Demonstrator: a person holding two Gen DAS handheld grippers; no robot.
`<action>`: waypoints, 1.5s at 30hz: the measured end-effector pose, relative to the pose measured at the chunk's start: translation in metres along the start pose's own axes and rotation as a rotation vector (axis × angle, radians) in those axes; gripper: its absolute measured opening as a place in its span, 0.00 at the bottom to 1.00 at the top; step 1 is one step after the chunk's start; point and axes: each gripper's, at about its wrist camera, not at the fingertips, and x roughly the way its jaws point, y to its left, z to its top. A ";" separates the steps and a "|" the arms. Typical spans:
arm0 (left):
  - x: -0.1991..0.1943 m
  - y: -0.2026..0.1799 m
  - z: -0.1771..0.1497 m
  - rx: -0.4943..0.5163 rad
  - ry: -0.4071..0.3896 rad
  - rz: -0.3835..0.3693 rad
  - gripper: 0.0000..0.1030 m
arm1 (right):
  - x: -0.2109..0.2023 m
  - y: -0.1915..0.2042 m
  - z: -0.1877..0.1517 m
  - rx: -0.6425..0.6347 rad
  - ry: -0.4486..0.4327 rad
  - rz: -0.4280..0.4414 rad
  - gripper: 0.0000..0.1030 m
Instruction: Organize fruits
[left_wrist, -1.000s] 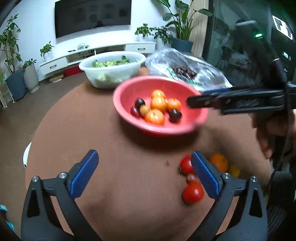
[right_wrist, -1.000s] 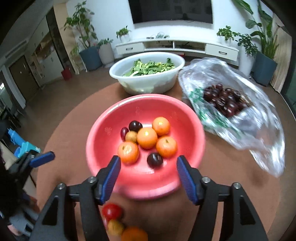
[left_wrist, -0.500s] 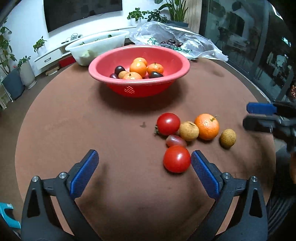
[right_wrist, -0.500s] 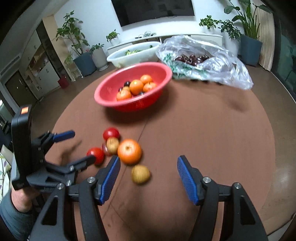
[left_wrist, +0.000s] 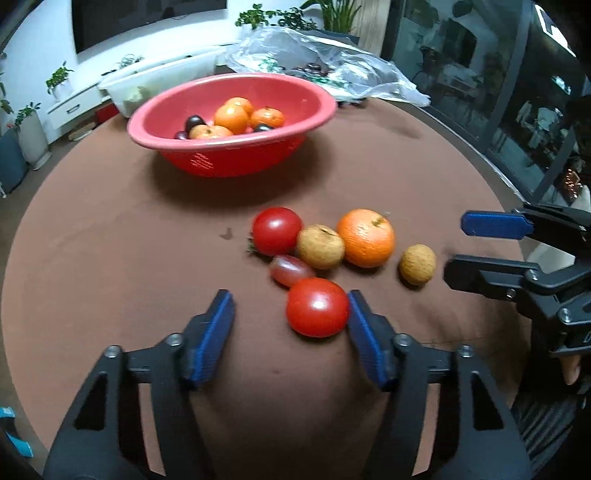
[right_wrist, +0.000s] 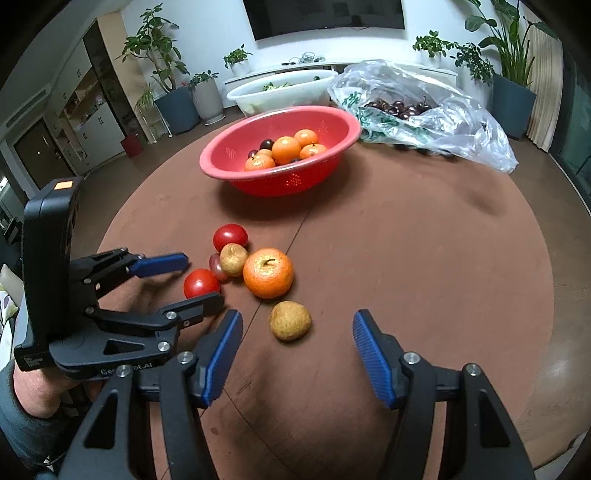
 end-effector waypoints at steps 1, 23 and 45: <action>0.000 -0.002 0.000 0.002 0.001 -0.009 0.50 | 0.000 0.000 0.000 0.000 0.000 -0.001 0.64; -0.049 0.039 -0.007 -0.133 -0.111 -0.045 0.31 | 0.038 0.017 0.001 -0.102 0.102 -0.060 0.50; -0.003 0.006 -0.002 -0.054 -0.005 -0.021 0.52 | 0.028 0.013 -0.005 -0.092 0.087 -0.086 0.31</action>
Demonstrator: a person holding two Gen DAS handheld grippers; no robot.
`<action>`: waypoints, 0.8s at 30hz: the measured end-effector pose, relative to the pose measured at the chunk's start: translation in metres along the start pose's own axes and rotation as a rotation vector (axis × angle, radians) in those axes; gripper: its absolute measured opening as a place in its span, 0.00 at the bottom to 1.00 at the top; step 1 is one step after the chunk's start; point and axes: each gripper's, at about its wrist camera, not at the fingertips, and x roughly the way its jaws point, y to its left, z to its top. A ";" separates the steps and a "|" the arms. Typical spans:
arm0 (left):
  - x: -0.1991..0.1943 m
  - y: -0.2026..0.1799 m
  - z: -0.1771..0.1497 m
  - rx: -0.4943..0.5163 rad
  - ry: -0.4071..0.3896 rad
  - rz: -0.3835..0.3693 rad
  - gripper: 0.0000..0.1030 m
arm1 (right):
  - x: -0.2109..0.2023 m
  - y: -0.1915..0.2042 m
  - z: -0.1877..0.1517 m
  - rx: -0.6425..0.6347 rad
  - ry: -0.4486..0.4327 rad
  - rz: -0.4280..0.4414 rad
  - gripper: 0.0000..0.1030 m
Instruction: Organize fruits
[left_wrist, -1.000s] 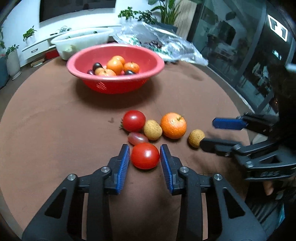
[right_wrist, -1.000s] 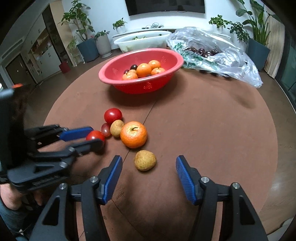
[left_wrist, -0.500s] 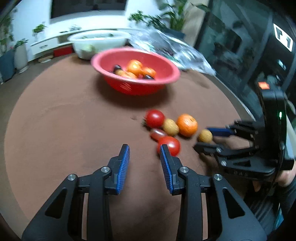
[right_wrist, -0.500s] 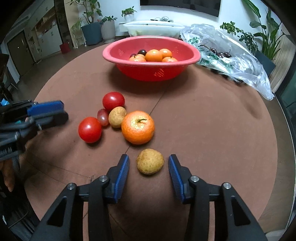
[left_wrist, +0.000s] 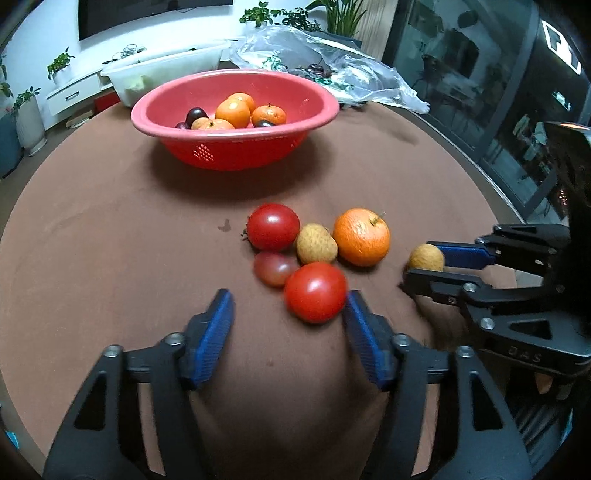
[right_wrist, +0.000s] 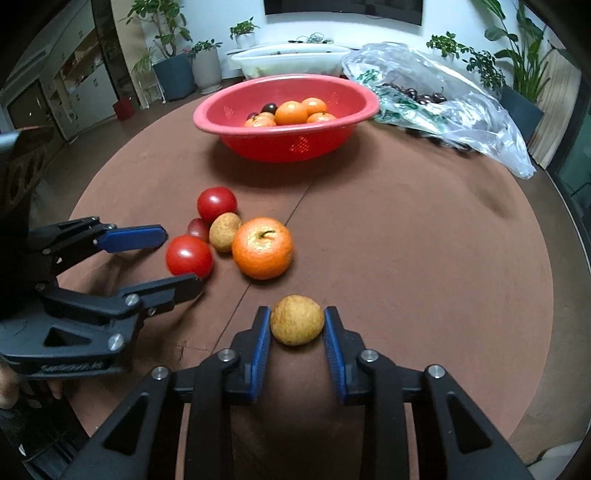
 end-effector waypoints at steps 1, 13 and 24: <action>0.000 0.001 0.001 -0.006 -0.001 -0.003 0.50 | -0.001 -0.001 0.001 0.006 -0.005 0.003 0.31; -0.007 0.005 -0.005 -0.043 -0.020 -0.035 0.42 | -0.006 -0.007 -0.002 0.041 -0.026 0.022 0.31; -0.042 0.030 -0.002 -0.113 -0.089 -0.070 0.43 | -0.023 -0.014 0.009 0.074 -0.070 0.055 0.31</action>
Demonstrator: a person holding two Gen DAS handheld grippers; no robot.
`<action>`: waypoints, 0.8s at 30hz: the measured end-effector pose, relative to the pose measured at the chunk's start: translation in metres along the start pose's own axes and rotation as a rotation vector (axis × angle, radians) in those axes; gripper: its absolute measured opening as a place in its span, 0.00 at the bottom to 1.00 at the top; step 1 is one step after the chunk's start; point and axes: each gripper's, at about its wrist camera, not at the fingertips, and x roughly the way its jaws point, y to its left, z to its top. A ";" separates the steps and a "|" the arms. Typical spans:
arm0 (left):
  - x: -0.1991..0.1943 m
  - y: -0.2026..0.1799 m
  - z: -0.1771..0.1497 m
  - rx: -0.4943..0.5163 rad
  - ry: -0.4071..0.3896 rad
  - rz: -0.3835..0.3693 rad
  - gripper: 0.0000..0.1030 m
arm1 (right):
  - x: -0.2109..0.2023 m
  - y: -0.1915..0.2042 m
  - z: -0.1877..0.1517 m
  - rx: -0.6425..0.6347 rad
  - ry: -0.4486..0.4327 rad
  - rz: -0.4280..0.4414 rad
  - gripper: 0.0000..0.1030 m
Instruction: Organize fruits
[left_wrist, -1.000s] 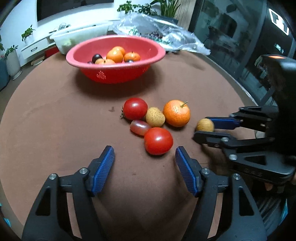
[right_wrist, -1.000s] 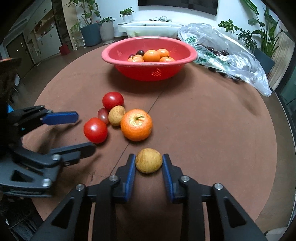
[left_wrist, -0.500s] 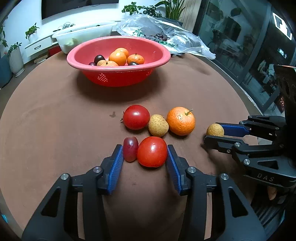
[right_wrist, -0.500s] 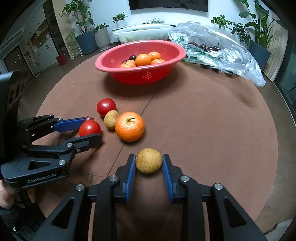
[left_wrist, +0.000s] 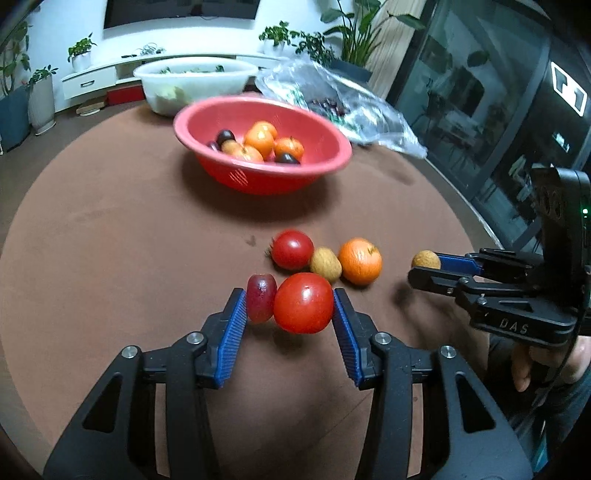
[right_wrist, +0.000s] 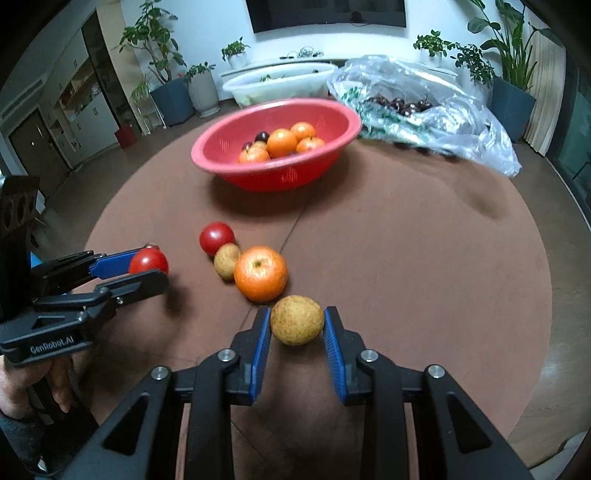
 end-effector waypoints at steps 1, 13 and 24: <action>-0.001 0.002 0.002 -0.003 -0.003 0.000 0.43 | -0.002 -0.001 0.003 0.000 -0.005 -0.001 0.31; 0.024 -0.004 -0.017 0.060 0.089 -0.009 0.44 | 0.016 0.006 0.001 -0.026 0.042 -0.007 0.31; 0.015 -0.014 -0.023 0.106 0.047 0.028 0.74 | 0.019 0.006 -0.003 -0.029 0.049 0.006 0.31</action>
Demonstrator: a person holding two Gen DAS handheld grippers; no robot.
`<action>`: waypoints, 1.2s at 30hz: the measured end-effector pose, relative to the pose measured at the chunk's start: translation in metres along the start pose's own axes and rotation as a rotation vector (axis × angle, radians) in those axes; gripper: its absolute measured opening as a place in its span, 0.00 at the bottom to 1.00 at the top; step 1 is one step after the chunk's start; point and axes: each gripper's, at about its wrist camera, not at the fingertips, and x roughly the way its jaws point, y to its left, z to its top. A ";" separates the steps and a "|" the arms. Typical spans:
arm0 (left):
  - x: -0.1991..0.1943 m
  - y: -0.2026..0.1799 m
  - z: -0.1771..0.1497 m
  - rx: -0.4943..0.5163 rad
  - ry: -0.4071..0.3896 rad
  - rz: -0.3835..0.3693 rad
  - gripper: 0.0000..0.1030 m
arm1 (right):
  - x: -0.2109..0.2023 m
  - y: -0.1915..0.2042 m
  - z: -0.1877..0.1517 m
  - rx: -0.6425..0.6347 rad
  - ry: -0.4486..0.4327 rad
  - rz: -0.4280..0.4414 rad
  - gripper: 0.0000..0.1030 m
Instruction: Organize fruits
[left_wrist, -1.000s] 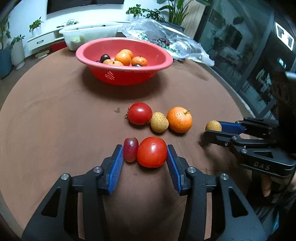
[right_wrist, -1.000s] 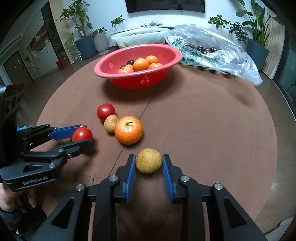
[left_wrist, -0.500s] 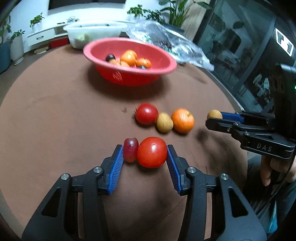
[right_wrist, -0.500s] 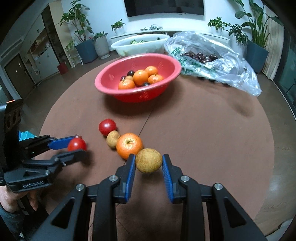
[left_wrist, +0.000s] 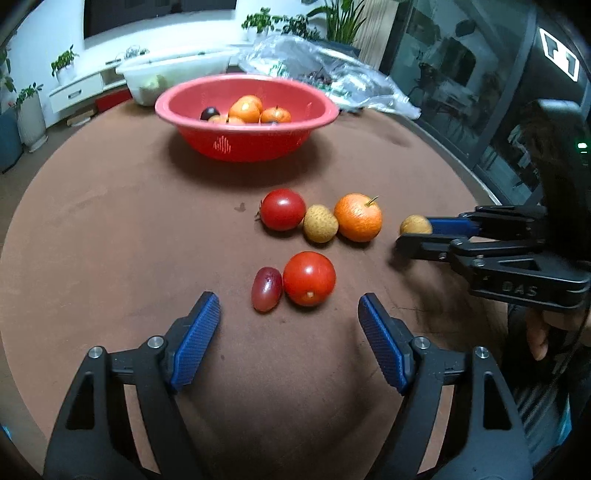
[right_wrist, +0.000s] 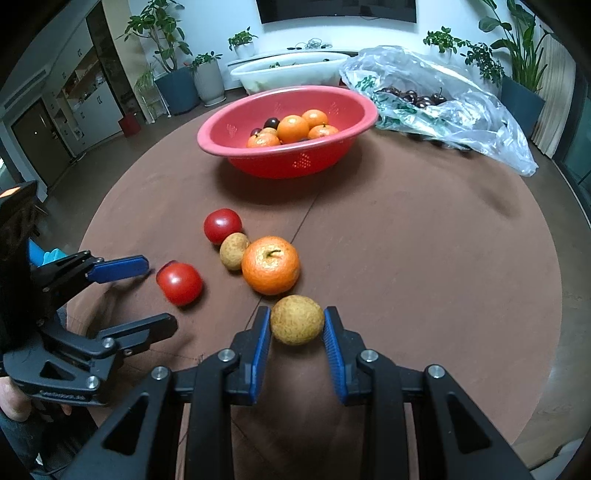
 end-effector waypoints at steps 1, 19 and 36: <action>-0.004 -0.001 -0.001 0.005 -0.018 -0.001 0.74 | 0.000 0.000 0.000 0.001 -0.001 0.001 0.31; -0.007 -0.028 0.009 0.254 -0.009 -0.013 0.46 | 0.000 0.000 -0.002 0.005 -0.009 0.006 0.31; 0.015 -0.030 0.018 0.321 0.026 0.053 0.31 | 0.001 -0.005 -0.002 0.022 -0.011 0.015 0.31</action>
